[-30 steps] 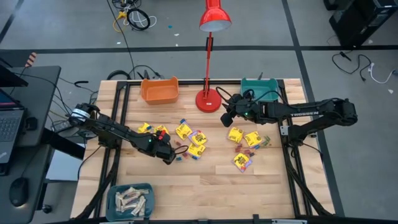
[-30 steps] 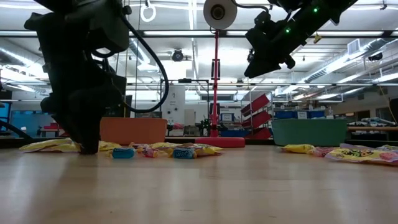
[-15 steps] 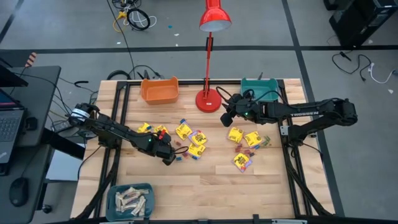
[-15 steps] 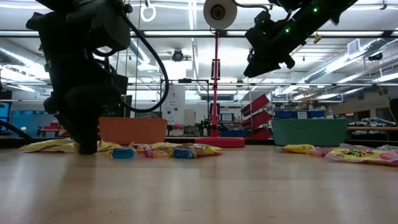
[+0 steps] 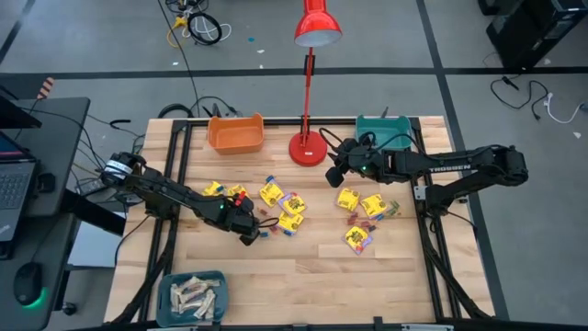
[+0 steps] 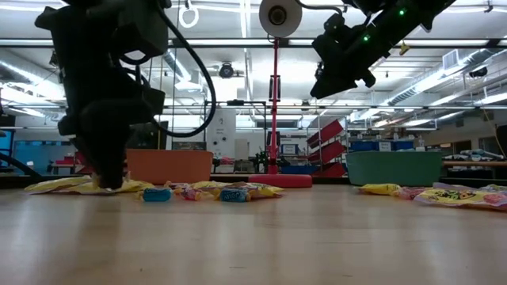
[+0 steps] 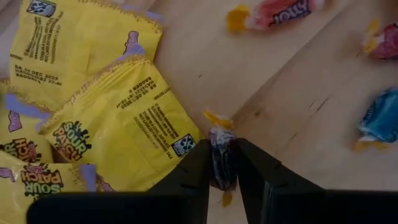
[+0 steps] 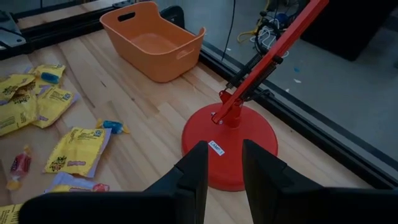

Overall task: Sort candy
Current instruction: Put the small brown candy into the green bin

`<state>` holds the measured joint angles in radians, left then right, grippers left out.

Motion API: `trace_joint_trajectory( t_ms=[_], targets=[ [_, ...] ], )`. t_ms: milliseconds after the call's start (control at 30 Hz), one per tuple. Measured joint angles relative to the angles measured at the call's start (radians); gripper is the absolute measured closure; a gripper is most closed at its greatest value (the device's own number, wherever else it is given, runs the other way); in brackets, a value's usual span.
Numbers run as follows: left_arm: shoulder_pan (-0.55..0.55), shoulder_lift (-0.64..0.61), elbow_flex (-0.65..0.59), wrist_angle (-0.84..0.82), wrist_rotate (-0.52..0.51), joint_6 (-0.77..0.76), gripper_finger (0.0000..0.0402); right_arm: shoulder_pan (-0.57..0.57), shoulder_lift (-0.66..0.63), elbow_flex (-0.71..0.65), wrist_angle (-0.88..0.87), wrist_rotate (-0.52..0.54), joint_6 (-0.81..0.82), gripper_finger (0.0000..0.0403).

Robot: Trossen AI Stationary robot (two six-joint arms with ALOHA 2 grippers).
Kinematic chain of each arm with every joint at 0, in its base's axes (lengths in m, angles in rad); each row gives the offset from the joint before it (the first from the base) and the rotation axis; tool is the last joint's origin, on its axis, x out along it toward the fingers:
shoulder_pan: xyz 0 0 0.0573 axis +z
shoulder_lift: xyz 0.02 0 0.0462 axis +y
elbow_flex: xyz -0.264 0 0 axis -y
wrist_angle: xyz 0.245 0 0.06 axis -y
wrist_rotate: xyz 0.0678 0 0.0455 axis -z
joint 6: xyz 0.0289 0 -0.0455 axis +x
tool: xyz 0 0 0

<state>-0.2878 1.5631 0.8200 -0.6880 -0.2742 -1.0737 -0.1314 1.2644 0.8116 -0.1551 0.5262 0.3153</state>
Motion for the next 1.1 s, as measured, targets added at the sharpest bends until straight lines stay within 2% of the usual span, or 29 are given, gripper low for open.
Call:
trace_joint_trajectory(
  t_ms=[300,533,733,933,1100],
  targets=[
    [0.000,0.000,0.002,-0.002,-0.003,0.033,0.0337,0.000,0.000,0.000,0.001,-0.001,0.000,0.0318],
    [0.000,0.000,0.096,-0.022,-0.028,0.179,0.0337,0.004,0.000,0.000,0.002,-0.042,-0.004,0.0318],
    [0.000,0.000,0.200,-0.020,-0.092,0.363,0.0337,0.040,0.000,0.000,0.005,-0.056,-0.023,0.0318],
    [0.000,0.000,0.275,-0.003,-0.232,0.587,0.0337,0.096,0.000,0.000,0.013,-0.056,-0.023,0.0318],
    [0.000,0.000,0.300,0.093,-0.318,0.861,0.0337,0.155,0.000,0.000,0.071,-0.058,-0.057,0.0318]
  ],
)
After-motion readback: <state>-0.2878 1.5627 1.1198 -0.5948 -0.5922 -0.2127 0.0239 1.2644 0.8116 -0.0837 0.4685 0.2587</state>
